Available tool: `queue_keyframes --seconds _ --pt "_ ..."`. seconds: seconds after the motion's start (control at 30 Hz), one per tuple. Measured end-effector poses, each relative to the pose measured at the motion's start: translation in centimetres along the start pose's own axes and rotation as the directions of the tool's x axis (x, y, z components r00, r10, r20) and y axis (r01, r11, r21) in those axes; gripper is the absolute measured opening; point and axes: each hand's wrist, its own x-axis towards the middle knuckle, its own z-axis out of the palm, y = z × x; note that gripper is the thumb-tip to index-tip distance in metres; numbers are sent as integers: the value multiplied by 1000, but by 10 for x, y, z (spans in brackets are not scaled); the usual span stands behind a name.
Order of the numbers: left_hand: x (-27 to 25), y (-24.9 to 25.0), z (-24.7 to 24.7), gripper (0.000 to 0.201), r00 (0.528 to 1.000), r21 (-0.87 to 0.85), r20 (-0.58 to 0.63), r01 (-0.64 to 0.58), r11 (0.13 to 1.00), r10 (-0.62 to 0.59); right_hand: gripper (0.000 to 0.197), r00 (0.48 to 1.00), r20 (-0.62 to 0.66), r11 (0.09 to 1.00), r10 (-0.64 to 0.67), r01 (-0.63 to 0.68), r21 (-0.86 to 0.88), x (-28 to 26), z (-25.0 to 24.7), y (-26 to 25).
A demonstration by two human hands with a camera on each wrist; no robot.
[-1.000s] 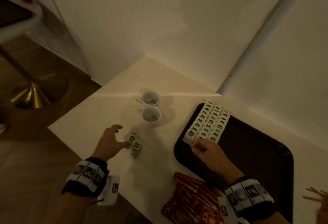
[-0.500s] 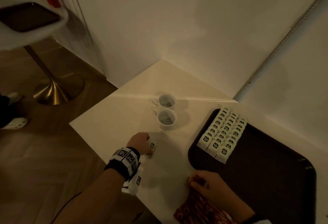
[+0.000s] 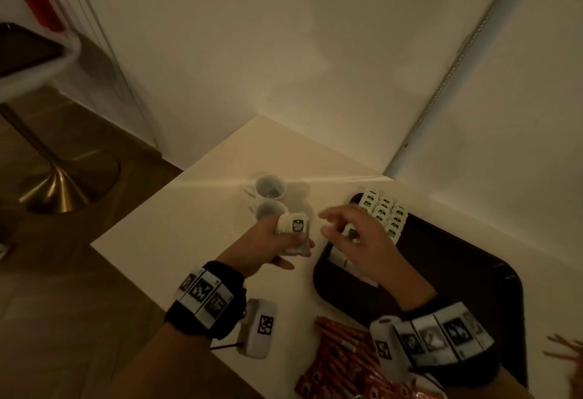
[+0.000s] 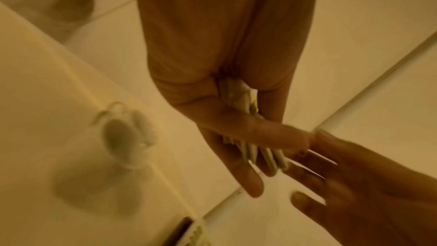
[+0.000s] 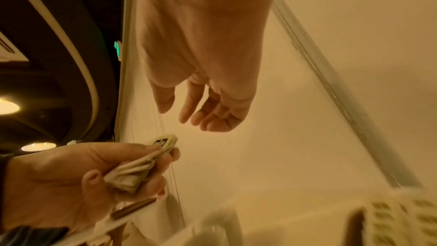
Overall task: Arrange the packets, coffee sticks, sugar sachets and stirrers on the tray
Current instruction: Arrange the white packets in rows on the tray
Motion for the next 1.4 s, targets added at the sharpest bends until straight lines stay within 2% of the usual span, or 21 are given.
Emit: queue_keyframes --seconds 0.13,0.23,0.33,0.4,0.47,0.57,0.7,0.8,0.87,1.0,1.1,1.27,1.33,1.4 --pt "8 40 23 20 993 -23 8 -114 993 114 19 991 -73 994 -109 106 -39 28 -27 -26" --pt "13 55 35 15 984 -100 -41 -179 979 175 12 990 -98 995 -99 96 -37 37 -42 -33" --pt "17 58 43 28 982 -225 -82 -185 957 170 17 989 -132 998 -61 63 13 39 -54 -35" --pt "18 58 48 34 988 -386 -62 -157 909 144 11 988 -148 999 -34 39 28 39 -62 -36" --pt "17 57 51 32 987 -518 -68 -161 840 147 4 987 -158 1000 -20 22 10 39 -70 -39" --pt "19 53 57 31 979 -578 -119 -206 790 168 3 990 -140 999 -24 17 -52 37 -82 -50" --pt "21 52 67 37 980 -657 -119 -197 727 158 3 990 -93 989 -104 93 -113 41 -92 -72" --pt "21 56 72 30 977 -753 -101 -200 627 190 4 987 -52 965 -152 137 -222 47 -101 -86" --pt "21 59 73 26 972 -776 -112 -214 594 205 8 992 -19 952 -127 117 -284 49 -106 -92" --pt "21 66 73 21 973 -785 -133 -220 579 189 19 995 56 920 -87 102 -378 50 -111 -97" --pt "18 72 74 19 972 -766 -142 -228 602 187 19 991 99 902 -94 127 -412 48 -113 -100" --pt "19 70 75 16 980 -685 -104 -194 702 169 28 991 97 897 -95 127 -423 47 -116 -107" --pt "18 69 78 24 982 -681 -61 -172 712 178 30 992 81 888 -100 126 -442 48 -115 -108" --pt "16 70 81 19 981 -700 -41 -163 696 188 28 993 55 881 -105 119 -459 49 -114 -108"
